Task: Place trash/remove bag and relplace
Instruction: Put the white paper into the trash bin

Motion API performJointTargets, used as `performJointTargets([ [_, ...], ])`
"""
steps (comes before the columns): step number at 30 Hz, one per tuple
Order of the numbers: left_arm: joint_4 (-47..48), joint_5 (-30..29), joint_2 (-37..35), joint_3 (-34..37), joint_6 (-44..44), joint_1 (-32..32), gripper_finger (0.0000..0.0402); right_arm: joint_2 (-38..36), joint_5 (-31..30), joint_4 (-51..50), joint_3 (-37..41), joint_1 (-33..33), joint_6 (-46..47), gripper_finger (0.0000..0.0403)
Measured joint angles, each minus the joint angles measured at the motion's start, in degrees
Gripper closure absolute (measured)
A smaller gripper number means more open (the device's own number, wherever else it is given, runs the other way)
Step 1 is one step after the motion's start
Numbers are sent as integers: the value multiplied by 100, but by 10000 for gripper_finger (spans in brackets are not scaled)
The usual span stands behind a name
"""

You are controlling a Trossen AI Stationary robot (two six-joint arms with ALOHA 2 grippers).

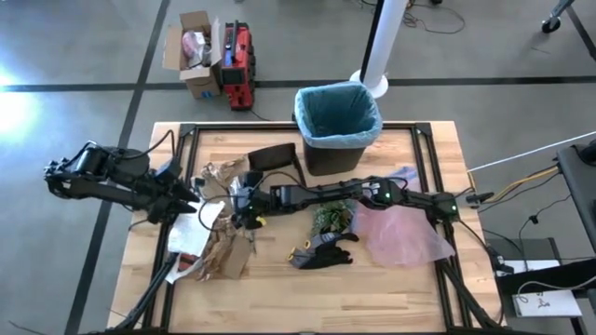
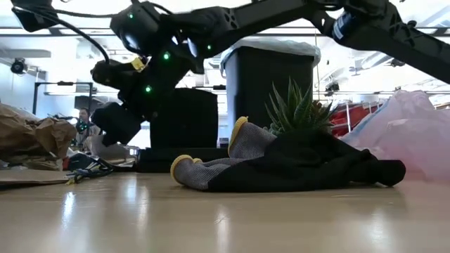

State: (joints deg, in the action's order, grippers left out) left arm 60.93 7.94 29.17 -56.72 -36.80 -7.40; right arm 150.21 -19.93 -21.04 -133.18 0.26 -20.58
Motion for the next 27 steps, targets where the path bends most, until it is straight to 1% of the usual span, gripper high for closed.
performJointTargets([
  [3, -18, 0, 101, -1, 0, 0, 212, 0, 338, 237, 172, -130, -162, 218],
  [6, -74, 0, 189, 1, -38, 0, 212, 0, 401, 274, 295, -206, -295, 236],
  [11, -169, 0, 281, 1, -71, 0, 212, 0, 1256, 584, 462, -242, -453, 271],
  [15, -188, -2, 334, 1, -175, 0, 212, 0, 1248, 1089, 679, -214, -707, 303],
  [19, -205, -4, 381, 1, -179, 0, 212, -2, 1244, 1150, 681, -213, -708, 341],
  [23, -305, -4, 426, 1, -177, 0, 212, -2, 1196, 1095, 618, -189, -707, 389],
  [25, -379, -4, 430, 1, -175, 0, 212, -33, 1009, 1035, 496, -141, -711, 398],
  [27, -427, -4, 433, 1, -175, 0, 212, -81, 827, 1024, 322, -65, -712, 396],
])
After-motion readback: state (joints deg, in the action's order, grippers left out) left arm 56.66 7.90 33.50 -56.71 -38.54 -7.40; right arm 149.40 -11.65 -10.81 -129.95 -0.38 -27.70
